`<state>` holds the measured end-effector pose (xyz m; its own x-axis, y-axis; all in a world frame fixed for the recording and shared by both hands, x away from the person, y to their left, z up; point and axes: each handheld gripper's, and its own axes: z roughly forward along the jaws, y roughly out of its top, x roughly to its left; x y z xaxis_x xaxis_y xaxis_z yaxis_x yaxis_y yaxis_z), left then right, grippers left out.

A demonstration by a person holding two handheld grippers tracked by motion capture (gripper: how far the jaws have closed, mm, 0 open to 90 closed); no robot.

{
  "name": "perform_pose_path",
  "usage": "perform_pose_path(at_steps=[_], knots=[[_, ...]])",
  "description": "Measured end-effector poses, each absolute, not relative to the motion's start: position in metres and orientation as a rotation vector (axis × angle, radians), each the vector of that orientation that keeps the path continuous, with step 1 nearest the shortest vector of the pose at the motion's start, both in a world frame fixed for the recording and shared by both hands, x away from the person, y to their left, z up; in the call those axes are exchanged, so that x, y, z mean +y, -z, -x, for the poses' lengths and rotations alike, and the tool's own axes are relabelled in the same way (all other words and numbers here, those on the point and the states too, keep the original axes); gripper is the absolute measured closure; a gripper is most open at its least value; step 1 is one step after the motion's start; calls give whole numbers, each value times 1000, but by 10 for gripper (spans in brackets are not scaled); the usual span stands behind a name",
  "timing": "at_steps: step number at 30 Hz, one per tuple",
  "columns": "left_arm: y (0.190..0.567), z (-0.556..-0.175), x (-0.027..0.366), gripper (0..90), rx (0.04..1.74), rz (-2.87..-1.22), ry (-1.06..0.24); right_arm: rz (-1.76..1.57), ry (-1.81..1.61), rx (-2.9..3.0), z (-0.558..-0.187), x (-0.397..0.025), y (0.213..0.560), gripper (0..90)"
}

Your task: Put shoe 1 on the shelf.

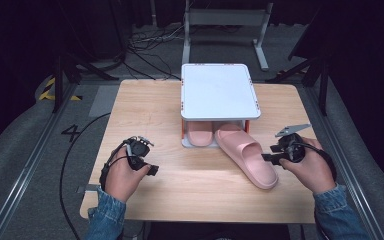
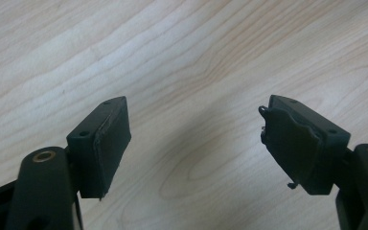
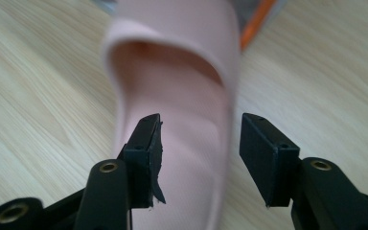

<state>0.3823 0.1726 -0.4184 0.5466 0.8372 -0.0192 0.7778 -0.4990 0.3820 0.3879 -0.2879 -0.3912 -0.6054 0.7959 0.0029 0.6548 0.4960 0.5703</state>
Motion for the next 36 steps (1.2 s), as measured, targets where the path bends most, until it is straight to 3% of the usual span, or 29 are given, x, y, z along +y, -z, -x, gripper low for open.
perform_pose_path(at_steps=[8,18,36], knots=[[419,-397,158,249,1274,-2478,-238,-1331,-632,2476,-379,-317,408,503],[419,-408,146,249,1241,-2499,-239,-1397,-442,2534,-371,-329,433,572],[420,-404,151,250,1261,-2496,-241,-1285,-472,2682,-364,-283,439,574]])
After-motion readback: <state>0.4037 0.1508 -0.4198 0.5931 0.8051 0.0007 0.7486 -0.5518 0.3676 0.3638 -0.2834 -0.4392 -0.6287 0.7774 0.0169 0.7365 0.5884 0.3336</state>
